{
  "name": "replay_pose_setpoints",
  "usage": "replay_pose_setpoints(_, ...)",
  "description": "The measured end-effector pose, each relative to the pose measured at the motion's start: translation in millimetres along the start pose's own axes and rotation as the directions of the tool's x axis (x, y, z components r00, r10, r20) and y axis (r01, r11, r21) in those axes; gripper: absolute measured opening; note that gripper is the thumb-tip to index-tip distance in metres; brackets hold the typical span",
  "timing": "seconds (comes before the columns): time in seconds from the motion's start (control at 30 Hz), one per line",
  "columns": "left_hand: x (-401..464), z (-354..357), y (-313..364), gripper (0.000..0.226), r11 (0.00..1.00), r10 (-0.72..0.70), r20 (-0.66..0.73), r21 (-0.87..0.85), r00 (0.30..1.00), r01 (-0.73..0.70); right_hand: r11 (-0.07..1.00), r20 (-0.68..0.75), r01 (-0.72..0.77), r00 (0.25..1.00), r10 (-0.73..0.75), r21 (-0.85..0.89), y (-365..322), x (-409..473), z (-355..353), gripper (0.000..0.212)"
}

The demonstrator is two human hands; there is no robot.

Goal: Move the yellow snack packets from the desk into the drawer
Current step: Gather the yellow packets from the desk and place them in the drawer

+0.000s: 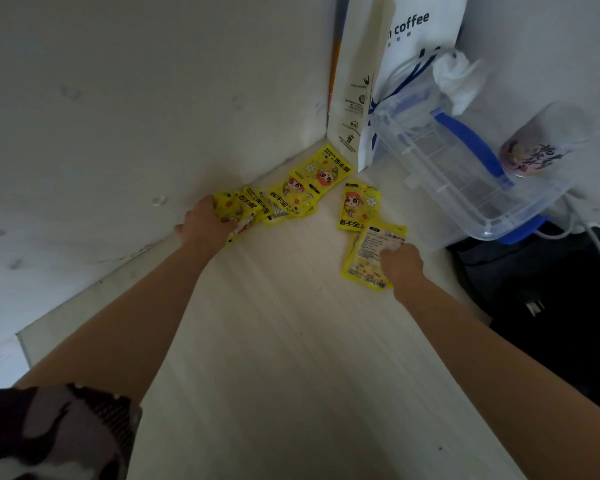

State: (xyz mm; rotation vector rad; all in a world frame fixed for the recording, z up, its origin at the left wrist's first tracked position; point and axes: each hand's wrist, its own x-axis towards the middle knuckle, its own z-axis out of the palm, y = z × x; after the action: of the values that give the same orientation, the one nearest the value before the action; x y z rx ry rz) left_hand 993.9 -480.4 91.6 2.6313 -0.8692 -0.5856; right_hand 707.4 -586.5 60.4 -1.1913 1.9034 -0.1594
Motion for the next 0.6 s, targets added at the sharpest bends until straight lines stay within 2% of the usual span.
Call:
replay_pose_setpoints(0.13,14.6,4.0,1.2,0.045,1.000,0.026,0.064,0.009,0.998,-0.027,0.995,-0.014,-0.028,1.000,0.027,-0.095,-10.4,-0.5,7.3,0.038)
replay_pose_setpoints(0.27,17.1,13.2,3.1,0.052,0.992,0.048,0.143,0.112,0.989,-0.065,0.988,-0.024,-0.039,0.999,0.036,-0.147,-16.2,-6.4,11.6,0.037)
replay_pose_setpoints(0.37,13.7,19.1,3.3,0.058,0.978,0.062,0.141,0.187,0.988,-0.088,0.981,-0.021,0.013,1.000,-0.018,-0.192,-14.7,-7.0,12.5,0.036)
replay_pose_setpoints(0.47,12.0,20.4,-1.0,0.058,0.963,0.061,0.136,0.253,0.989,-0.094,0.984,0.015,0.022,1.000,-0.020,-0.177,-11.0,-7.9,11.4,0.038)
replay_pose_setpoints(0.6,-2.2,20.6,-9.2,0.053,0.963,0.069,0.123,0.250,0.990,-0.098,0.991,0.041,0.046,0.998,-0.041,-0.124,-3.6,-14.0,7.5,0.039)
